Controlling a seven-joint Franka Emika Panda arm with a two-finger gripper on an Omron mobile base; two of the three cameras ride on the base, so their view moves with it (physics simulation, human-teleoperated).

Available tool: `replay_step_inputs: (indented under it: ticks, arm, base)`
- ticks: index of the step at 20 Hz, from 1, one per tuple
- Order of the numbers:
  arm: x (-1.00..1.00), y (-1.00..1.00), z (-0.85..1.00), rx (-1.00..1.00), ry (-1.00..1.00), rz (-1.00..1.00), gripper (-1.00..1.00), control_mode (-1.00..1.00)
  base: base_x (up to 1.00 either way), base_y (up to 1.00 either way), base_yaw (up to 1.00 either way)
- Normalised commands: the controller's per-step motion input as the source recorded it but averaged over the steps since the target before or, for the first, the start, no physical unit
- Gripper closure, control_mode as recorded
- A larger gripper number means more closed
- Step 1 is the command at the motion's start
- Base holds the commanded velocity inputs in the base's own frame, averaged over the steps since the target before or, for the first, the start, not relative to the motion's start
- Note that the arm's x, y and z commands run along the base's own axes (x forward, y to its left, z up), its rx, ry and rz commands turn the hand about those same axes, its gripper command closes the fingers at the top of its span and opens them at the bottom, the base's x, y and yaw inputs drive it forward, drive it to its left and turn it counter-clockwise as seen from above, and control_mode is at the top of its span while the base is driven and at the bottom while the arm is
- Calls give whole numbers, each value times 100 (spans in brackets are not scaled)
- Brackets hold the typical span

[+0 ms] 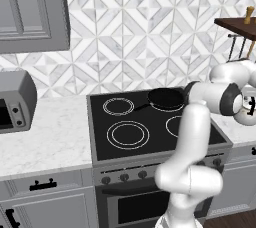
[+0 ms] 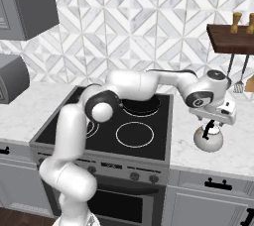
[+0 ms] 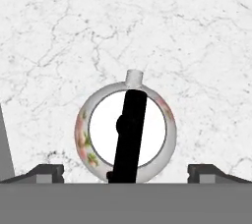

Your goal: Pick the kettle from the counter and place it on a stove burner. Then turn the burner on.

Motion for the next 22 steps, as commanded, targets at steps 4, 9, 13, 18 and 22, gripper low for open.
replay_step_inputs:
  ticks: [4,9,13,18,22]
  arm:
    - [29,0,-49,0,4,0,-100,-100]
    - [3,0,-24,0,2,0,100,-100]
    - [0,0,0,0,0,0,100,-100]
    - [-12,1,8,0,-7,0,100,-100]
    - [-57,47,63,0,-23,0,100,-100]
  base:
    - [0,0,0]
    - [0,0,0]
    - [0,0,0]
    - [0,0,0]
    - [0,0,0]
